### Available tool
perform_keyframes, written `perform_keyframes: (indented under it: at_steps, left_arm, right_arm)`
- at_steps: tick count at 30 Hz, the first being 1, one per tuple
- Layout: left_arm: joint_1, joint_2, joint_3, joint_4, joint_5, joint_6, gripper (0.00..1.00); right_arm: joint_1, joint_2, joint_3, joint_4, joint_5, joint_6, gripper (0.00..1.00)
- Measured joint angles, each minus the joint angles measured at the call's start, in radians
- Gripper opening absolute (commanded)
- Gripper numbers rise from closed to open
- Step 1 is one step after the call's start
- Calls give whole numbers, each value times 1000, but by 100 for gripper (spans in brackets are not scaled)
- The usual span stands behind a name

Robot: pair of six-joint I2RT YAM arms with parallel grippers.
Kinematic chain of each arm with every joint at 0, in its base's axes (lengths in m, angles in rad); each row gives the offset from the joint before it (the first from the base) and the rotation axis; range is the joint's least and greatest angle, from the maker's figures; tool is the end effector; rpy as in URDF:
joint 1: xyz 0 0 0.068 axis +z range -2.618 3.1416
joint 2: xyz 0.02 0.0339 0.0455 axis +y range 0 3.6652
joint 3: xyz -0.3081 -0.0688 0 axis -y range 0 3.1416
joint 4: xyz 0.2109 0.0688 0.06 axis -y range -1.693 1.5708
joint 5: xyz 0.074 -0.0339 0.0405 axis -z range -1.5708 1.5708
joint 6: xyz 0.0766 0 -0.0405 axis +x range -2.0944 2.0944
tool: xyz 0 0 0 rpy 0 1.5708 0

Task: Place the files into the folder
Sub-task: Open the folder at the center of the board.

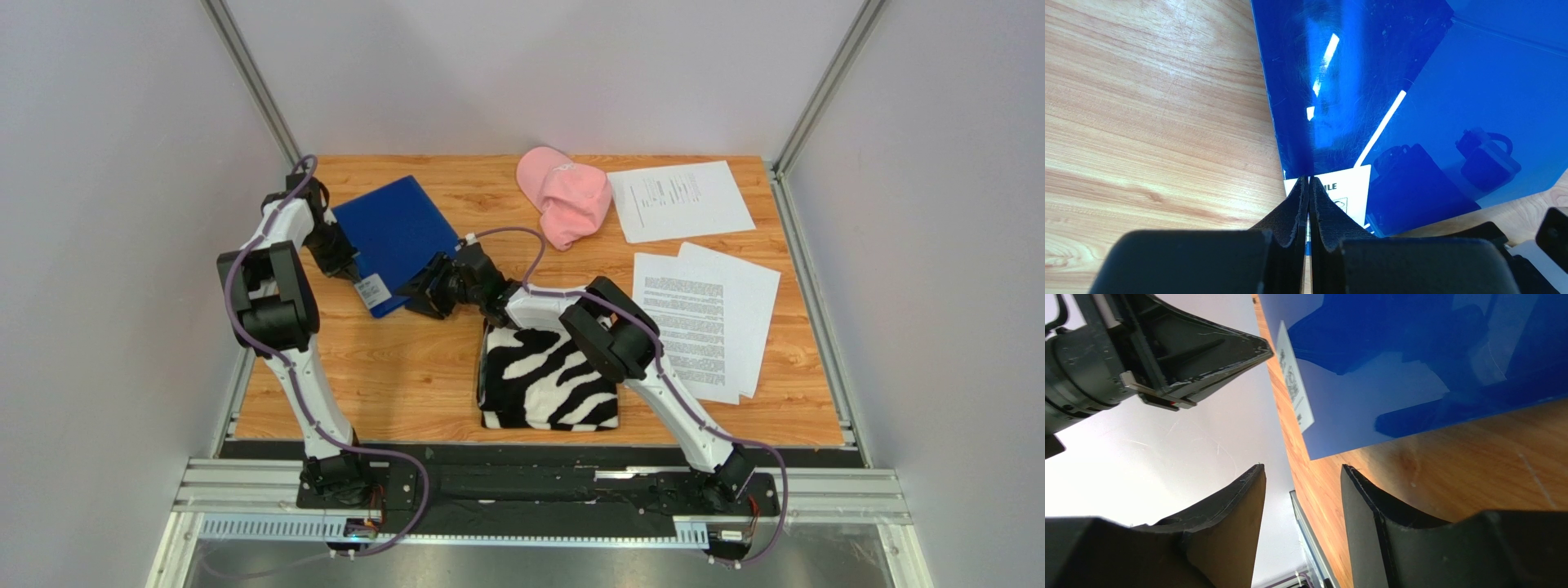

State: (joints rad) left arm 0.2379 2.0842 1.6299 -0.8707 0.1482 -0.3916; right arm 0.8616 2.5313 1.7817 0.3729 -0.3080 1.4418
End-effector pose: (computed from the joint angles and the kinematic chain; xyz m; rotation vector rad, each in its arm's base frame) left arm 0.4143 0.0888 0.1980 -0.8720 2.7642 -0.2420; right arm 0.3760 0.4738 0.1362 0.4441 2.3736 1.6430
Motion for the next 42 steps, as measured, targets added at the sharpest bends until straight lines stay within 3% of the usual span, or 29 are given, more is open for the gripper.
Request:
perform_keyframes:
  at_steps: [19,27,42]
  left_arm:
    - [0,0,-6,-1,0,8,5]
    - [0,0,-6,-1,0,14,4]
    - [0,0,-6,-1,0,16,4]
  right_arm:
    - [0,50,46,0,3,25,42]
    - [-1,50,29,33,-2,54,48]
    - [-10,51,12,71,-18,79,45]
